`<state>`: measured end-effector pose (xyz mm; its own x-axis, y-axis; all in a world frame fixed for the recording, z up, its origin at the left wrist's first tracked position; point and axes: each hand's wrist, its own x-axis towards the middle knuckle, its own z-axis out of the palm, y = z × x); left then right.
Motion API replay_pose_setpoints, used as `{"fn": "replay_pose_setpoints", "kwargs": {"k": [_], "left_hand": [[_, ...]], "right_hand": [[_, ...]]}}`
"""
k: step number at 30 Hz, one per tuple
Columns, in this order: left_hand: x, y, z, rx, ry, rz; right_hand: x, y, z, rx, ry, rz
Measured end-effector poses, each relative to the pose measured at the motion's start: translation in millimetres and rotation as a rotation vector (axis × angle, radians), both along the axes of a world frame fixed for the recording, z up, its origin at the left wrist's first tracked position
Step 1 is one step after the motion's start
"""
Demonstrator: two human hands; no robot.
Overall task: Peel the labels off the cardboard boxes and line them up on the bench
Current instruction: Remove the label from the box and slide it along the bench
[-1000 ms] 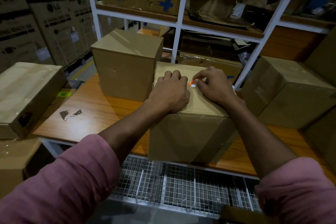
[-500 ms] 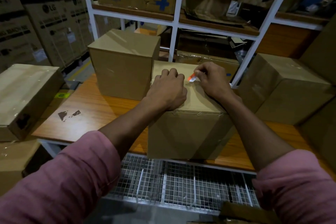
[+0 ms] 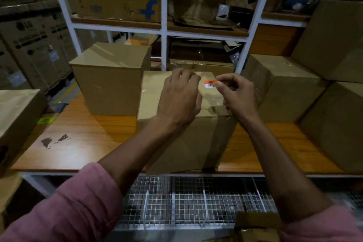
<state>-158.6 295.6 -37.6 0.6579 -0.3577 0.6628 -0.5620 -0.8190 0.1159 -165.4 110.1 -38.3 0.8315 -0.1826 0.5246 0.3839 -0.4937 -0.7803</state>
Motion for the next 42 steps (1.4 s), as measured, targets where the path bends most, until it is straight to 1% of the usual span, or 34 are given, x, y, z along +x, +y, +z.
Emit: {"fn": "replay_pose_setpoints", "kwargs": {"k": [4,8,12,16,20,23,28,30,32,34,36,42], "left_hand": [[-25.4,-54.1,-4.6,-0.053,-0.066,-0.168],[-50.9,-118.2,-30.9,-0.051,-0.058,-0.333],[-79.8,-186.0,-70.2,-0.006,0.051,-0.491],[-117.7,-245.2,-121.0,0.097,0.198,-0.634],[-159.8,-290.7,-181.5,0.208,0.320,-0.736],[-190.1,-316.6,-229.4,0.294,0.410,-0.802],[-219.5,-347.3,-290.4,0.500,0.498,-0.844],[-224.4,-355.7,-307.3,0.542,0.524,-0.851],[-227.2,-362.5,-323.4,0.603,0.534,-0.853],[-229.1,-367.1,-339.9,0.646,0.534,-0.861],[-232.5,-369.2,-355.1,0.685,0.542,-0.880],[-245.3,-369.3,-383.8,0.740,0.565,-0.932]], "right_hand": [[-47.0,-42.4,-13.1,0.120,-0.052,-0.103],[-97.3,-94.2,-42.6,0.217,-0.047,-0.271],[-152.8,-141.9,-83.8,0.281,0.066,-0.442],[-210.7,-181.6,-135.9,0.316,0.173,-0.601],[-271.7,-209.9,-203.2,0.404,0.296,-0.761],[-315.1,-225.0,-258.4,0.413,0.421,-0.866],[-370.9,-247.4,-348.4,0.337,0.638,-0.935],[-384.6,-254.7,-378.0,0.339,0.728,-0.942],[-393.3,-262.0,-403.3,0.354,0.775,-0.949],[-398.4,-267.7,-420.8,0.357,0.810,-0.959],[-402.3,-270.0,-431.9,0.401,0.850,-0.973],[-413.0,-269.1,-459.4,0.473,0.938,-1.007]]}}
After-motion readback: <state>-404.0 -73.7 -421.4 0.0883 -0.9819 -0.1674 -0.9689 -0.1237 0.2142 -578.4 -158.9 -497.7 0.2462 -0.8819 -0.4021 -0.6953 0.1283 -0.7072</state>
